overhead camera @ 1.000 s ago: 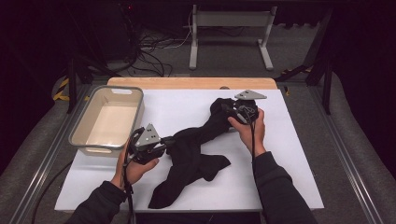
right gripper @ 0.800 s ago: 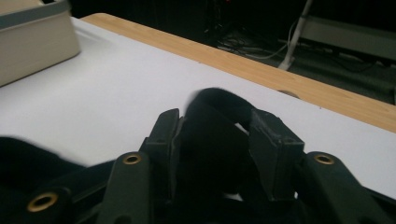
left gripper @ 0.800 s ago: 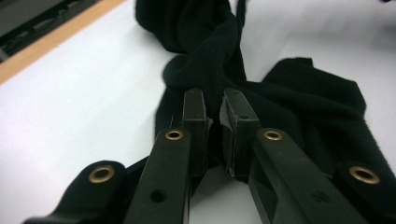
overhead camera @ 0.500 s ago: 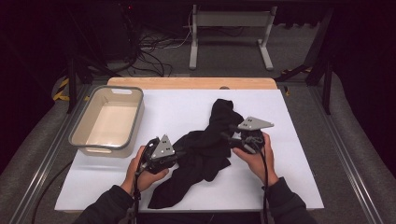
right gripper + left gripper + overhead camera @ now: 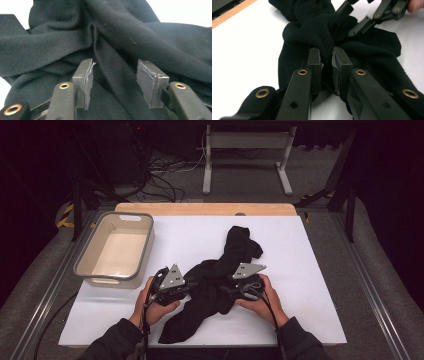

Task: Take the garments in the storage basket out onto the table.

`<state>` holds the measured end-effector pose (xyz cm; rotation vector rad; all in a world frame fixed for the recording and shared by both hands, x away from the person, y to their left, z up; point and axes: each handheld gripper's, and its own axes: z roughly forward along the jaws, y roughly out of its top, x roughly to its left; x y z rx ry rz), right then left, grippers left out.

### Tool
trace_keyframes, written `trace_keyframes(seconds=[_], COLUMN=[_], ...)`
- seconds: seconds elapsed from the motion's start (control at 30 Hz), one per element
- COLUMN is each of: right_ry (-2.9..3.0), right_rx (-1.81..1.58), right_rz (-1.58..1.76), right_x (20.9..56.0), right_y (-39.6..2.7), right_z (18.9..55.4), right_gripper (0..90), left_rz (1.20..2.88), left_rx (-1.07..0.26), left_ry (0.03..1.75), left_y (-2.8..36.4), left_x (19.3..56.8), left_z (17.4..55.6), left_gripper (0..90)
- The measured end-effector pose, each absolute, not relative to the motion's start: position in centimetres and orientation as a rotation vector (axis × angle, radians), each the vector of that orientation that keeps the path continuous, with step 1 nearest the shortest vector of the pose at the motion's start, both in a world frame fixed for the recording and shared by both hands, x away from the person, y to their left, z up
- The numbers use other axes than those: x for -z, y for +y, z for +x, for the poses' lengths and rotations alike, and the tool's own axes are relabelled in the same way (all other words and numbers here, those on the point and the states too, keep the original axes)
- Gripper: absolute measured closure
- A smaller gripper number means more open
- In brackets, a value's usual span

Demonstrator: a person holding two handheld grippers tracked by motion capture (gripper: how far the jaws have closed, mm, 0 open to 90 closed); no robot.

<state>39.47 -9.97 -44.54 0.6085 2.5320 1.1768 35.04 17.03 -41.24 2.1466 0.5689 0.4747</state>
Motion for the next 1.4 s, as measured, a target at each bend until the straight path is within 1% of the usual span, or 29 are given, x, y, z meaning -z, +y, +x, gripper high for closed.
trace_keyframes(seconds=[0.07, 0.2, 0.27, 0.3, 0.5, 0.6, 0.73, 0.8, 0.97, 1.13, 1.27, 1.33, 1.4], right_ry=[2.507, 2.481, 2.46, 2.448, 2.336, 2.233, 2.105, 2.052, 1.937, 1.912, 1.93, 1.963, 1.962], right_rx=[-1.115, -1.039, -1.022, -1.025, -1.074, -1.07, -1.11, -1.124, -1.117, -1.104, -1.076, -1.08, -1.079], right_rz=[0.59, 0.561, 0.555, 0.557, 0.591, 0.625, 0.746, 0.815, 0.96, 1.022, 1.039, 1.033, 1.046], right_x=[44.9, 45.4, 45.3, 45.1, 43.2, 42.0, 40.7, 40.4, 40.5, 41.1, 41.3, 41.4, 41.2], right_y=[-9.5, -9.2, -9.4, -9.6, -11.7, -13.7, -17.9, -19.9, -24.0, -25.5, -25.0, -24.6, -24.3], right_z=[39.3, 39.3, 39.3, 39.2, 38.8, 38.5, 38.6, 38.8, 39.2, 39.7, 39.8, 39.8, 39.6], right_gripper=[57.1, 77.3, 85.4, 86.5, 87.3, 87.4, 87.6, 87.6, 87.6, 87.0, 76.3, 65.1, 62.8], left_rz=[2.149, 2.147, 2.143, 2.144, 2.138, 2.136, 2.129, 2.129, 2.138, 2.176, 2.187, 2.185, 2.187], left_rx=[-0.474, -0.473, -0.474, -0.475, -0.477, -0.48, -0.482, -0.488, -0.466, -0.417, -0.383, -0.387, -0.396], left_ry=[0.566, 0.567, 0.568, 0.569, 0.575, 0.582, 0.585, 0.588, 0.576, 0.561, 0.556, 0.558, 0.552], left_y=[17.0, 16.9, 17.0, 17.0, 17.1, 17.1, 17.1, 17.1, 16.8, 16.3, 16.2, 16.3, 16.3], left_x=[41.2, 41.3, 41.3, 41.3, 41.4, 41.4, 41.3, 41.3, 41.4, 42.1, 42.5, 42.5, 42.4], left_z=[35.0, 35.0, 35.0, 35.0, 35.1, 35.1, 35.2, 35.1, 35.2, 35.4, 35.7, 35.9, 36.0], left_gripper=[78.7, 78.5, 78.2, 77.9, 76.4, 73.7, 71.1, 69.3, 68.7, 67.4, 63.7, 62.4, 61.4])
